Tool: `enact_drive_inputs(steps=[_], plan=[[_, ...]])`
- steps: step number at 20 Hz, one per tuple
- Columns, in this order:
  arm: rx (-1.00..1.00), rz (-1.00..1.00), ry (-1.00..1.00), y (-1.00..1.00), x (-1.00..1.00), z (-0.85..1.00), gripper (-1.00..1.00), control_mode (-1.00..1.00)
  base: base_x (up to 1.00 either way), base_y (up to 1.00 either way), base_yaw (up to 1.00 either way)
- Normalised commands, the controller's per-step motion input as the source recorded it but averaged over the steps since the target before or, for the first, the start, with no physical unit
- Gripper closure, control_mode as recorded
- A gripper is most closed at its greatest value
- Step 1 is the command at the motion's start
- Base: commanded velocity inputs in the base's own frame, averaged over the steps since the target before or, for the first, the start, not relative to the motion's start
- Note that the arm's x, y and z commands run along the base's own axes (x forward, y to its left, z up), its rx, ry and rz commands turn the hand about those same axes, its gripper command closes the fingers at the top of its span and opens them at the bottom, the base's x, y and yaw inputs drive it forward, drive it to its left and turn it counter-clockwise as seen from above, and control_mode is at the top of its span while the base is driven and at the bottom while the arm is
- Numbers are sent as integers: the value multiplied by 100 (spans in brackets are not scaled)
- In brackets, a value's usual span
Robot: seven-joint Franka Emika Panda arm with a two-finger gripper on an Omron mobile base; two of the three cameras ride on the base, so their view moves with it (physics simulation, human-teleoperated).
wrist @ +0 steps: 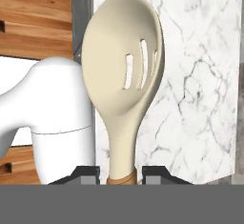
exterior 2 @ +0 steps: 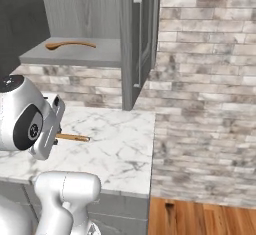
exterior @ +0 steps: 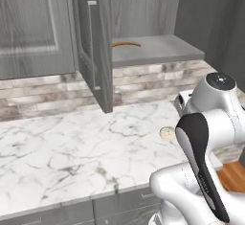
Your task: Organize the utensils by type. Pick up the wooden spoons from the counter and place them in the open cabinet. Then pick up the metallic utensils from the counter and place them in the open drawer.
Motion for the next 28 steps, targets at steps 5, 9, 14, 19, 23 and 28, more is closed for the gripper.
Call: enact_drive_inputs(steps=[5,9,14,19,23,28], plan=[[0,0,0,0,0,0,100,100,73,16,-16],[0,0,0,0,0,0,100,100,79,18,-17],[0,0,0,0,0,0,100,100,28,6,-8],[0,0,0,0,0,0,100,100,0,0,0],[0,0,0,0,0,0,100,100,0,0,0],[0,2,-15,0,0,11,100,-100,0,0,0]])
